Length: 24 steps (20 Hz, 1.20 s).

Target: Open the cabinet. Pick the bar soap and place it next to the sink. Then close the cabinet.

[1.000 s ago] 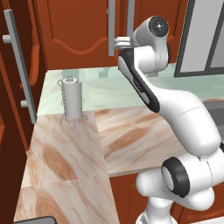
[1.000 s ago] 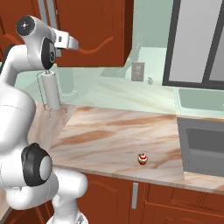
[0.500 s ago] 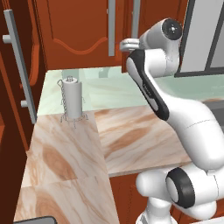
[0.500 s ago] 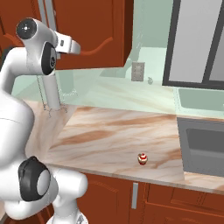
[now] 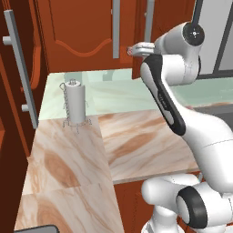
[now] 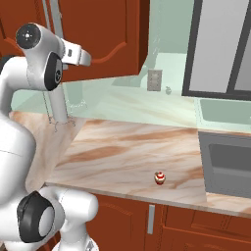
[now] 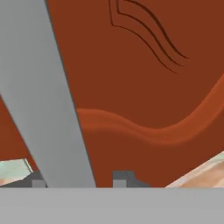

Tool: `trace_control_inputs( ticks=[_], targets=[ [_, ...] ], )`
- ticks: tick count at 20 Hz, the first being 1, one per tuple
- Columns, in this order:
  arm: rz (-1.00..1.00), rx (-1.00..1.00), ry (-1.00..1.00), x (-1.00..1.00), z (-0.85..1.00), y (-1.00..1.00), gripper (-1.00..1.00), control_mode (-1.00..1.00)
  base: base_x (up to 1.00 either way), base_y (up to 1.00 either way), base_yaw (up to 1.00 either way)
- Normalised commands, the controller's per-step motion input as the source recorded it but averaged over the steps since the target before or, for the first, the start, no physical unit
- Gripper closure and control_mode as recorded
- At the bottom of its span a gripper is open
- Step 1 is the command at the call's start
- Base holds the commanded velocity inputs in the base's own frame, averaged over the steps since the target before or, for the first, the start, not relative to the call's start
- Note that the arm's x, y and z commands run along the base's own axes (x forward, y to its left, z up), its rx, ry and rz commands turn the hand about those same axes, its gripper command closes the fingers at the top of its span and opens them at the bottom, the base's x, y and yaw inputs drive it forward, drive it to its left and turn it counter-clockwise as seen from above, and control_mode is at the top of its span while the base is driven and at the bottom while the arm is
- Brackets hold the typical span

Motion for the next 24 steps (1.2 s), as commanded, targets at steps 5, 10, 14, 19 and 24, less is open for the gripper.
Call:
trace_control_inputs(
  ticks=[5,10,14,19,24],
  targets=[
    [0.00,0.01,0.00,-0.34,0.00,-0.57,1.00,-1.00,0.00,0.00,0.00],
    [0.00,0.00,0.00,-0.34,0.00,-0.61,1.00,-1.00,0.00,0.00,0.00],
    [0.00,0.01,0.00,-0.33,0.00,-0.67,1.00,-1.00,0.00,0.00,0.00],
    [0.00,0.01,0.00,-0.36,0.00,-0.68,1.00,-1.00,0.00,0.00,0.00],
    [0.00,0.00,0.00,-0.34,0.00,-0.66,1.00,-1.00,0.00,0.00,0.00]
  ],
)
